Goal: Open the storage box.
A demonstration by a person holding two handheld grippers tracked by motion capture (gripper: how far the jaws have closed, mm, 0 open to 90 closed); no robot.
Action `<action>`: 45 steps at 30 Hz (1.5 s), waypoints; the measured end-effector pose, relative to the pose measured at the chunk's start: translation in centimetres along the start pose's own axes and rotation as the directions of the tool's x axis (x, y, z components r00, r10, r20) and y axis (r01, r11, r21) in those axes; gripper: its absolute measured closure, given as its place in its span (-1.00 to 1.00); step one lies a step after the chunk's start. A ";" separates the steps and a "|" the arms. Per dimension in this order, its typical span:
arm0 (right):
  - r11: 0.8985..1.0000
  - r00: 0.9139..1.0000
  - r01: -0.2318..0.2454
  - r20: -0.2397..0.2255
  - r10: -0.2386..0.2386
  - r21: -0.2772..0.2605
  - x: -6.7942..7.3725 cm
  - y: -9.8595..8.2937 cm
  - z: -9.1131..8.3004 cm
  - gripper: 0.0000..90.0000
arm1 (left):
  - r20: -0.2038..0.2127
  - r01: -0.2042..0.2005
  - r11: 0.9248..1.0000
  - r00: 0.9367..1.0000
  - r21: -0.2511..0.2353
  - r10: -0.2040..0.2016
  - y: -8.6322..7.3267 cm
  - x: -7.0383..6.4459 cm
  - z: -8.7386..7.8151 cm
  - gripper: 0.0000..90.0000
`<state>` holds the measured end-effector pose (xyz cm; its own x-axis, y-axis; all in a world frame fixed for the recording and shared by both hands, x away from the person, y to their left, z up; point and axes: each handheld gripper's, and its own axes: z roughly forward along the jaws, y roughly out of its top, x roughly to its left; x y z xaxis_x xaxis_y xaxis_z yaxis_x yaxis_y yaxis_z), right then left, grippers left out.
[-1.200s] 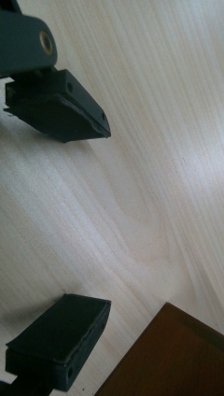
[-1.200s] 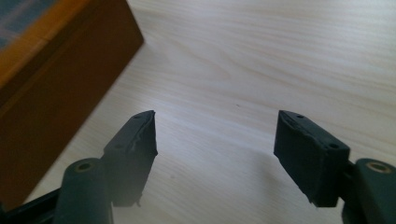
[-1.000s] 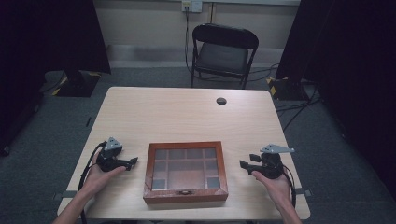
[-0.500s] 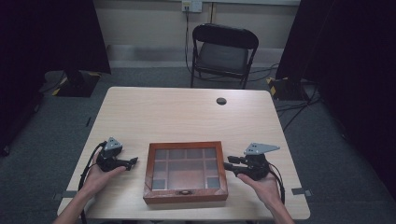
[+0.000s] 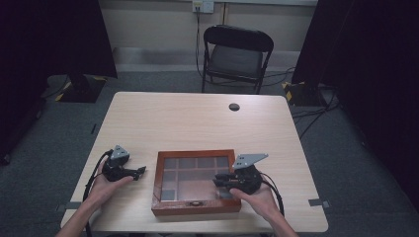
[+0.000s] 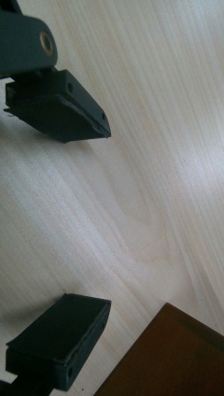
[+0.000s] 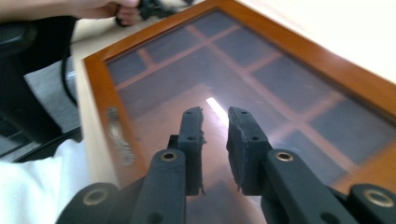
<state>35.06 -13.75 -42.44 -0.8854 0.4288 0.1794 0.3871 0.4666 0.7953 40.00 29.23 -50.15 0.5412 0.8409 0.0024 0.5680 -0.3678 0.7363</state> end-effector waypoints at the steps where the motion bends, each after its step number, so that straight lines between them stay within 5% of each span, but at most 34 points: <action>1: 1.000 1.000 0.008 -0.023 -0.007 0.006 0.3 0.1 0.3 0.72 | 0.000 0.000 1.000 1.000 0.001 0.000 0.0 0.0 0.0 -0.68; 8: 0.999 0.990 0.045 -0.133 -0.042 0.017 2.0 0.1 1.7 0.76 | -0.005 0.004 1.000 1.000 0.010 -0.004 0.1 -0.1 -0.1 -0.66; 17: 0.991 0.973 0.113 -0.212 -0.097 0.069 3.8 -0.1 3.9 0.79 | 0.002 -0.012 1.000 1.000 0.028 0.012 0.3 -0.6 -0.3 -0.58; 45: 0.990 0.970 0.123 -0.217 -0.106 0.069 4.4 1.2 4.7 0.84 | 0.066 -0.011 0.998 0.998 -0.067 0.015 1.3 -1.1 -2.1 -0.51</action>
<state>32.84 -7.70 -43.42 -0.9559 0.1991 0.2158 0.2920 0.5681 0.7695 38.85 28.66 -47.79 0.5895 0.8072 -0.0312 0.5197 -0.3494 0.7796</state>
